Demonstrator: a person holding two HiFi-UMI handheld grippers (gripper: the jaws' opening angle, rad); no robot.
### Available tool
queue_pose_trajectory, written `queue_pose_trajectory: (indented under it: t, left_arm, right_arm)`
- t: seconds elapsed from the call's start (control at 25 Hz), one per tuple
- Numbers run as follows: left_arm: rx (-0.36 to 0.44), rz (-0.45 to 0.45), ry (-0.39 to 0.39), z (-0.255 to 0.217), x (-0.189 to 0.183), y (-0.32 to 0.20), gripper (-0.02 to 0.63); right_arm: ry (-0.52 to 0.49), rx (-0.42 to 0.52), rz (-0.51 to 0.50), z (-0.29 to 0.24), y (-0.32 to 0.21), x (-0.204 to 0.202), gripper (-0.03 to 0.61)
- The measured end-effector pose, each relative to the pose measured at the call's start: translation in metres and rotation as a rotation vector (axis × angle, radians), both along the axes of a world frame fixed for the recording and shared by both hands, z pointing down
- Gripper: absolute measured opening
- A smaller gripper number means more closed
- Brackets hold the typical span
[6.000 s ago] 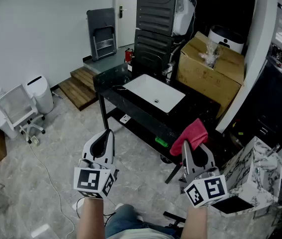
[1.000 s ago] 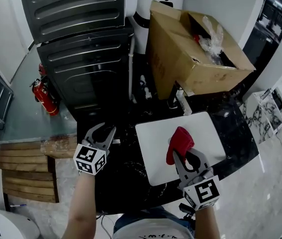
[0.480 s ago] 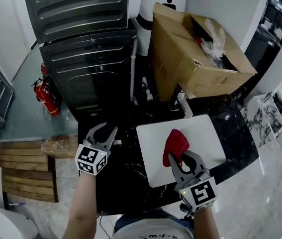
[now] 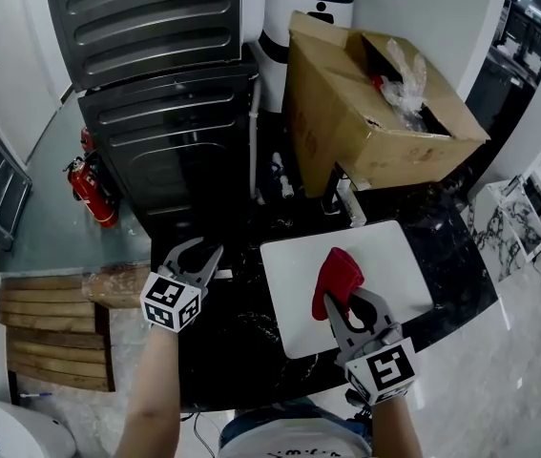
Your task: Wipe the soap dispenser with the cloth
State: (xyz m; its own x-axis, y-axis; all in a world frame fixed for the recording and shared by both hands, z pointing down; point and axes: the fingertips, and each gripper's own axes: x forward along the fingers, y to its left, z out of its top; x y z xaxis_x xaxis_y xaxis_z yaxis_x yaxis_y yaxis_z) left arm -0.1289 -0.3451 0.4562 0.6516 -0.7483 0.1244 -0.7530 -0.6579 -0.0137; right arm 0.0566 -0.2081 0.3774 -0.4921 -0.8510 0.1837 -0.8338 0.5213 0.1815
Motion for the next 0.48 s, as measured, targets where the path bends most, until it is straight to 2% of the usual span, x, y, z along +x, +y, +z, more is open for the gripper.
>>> queue_pose_trajectory:
  t: [0.48]
  left_arm:
    - [-0.058,-0.042,0.028,-0.025,0.008,0.016,0.098]
  right_arm:
    - [-0.033,0.033,-0.029,-0.013,0.000,-0.008,0.054]
